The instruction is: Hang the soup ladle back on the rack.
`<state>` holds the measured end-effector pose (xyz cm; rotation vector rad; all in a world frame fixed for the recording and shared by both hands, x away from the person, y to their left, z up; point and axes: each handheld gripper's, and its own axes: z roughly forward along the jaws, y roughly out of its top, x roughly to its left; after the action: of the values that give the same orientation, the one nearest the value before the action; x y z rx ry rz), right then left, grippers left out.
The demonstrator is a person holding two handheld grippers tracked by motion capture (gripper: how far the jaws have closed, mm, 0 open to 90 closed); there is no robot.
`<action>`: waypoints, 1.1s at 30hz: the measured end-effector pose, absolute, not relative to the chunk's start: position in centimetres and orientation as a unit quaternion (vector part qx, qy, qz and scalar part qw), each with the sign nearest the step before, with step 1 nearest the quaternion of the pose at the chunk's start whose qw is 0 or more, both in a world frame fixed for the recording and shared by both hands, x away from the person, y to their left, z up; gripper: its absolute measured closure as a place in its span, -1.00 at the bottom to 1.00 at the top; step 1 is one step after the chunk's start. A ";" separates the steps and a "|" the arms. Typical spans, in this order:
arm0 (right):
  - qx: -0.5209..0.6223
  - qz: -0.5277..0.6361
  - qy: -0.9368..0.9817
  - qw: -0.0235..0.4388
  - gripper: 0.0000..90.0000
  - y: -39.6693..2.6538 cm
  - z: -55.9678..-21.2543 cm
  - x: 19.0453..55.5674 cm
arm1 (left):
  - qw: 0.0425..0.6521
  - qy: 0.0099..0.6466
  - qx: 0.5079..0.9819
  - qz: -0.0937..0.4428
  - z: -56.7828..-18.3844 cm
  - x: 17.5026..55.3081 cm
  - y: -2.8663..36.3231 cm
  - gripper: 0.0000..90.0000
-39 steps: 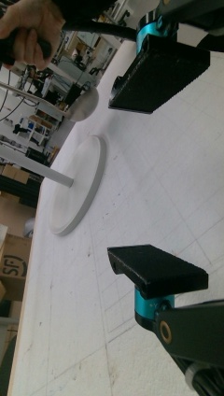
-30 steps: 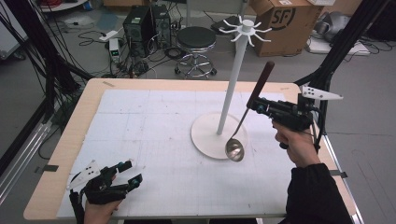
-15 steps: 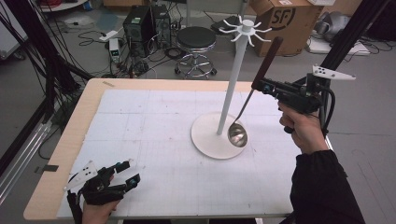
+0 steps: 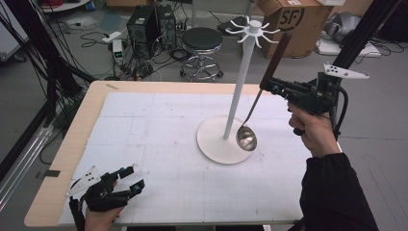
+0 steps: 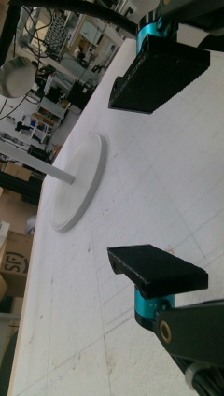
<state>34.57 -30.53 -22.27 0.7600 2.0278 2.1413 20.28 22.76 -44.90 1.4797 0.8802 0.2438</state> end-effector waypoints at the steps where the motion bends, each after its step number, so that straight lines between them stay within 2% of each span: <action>1: 0.248 0.702 0.666 0.047 0.63 -30.5 -22.3 34.6 | 0.645 0.387 0.650 0.107 -44.9 20.3 22.8 -0.45; 12: 0.241 0.705 0.666 0.034 0.63 -30.3 -22.7 34.0 | 0.644 0.386 0.652 0.107 -44.9 20.3 22.7 -0.45; 33: 0.239 0.702 0.671 0.009 0.63 -29.0 -22.5 35.6 | 0.645 0.388 0.650 0.107 -44.9 20.3 22.8 -0.45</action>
<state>35.58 -29.00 -22.52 0.7465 2.0943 2.1929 20.26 22.79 -44.90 1.4797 0.8833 0.2437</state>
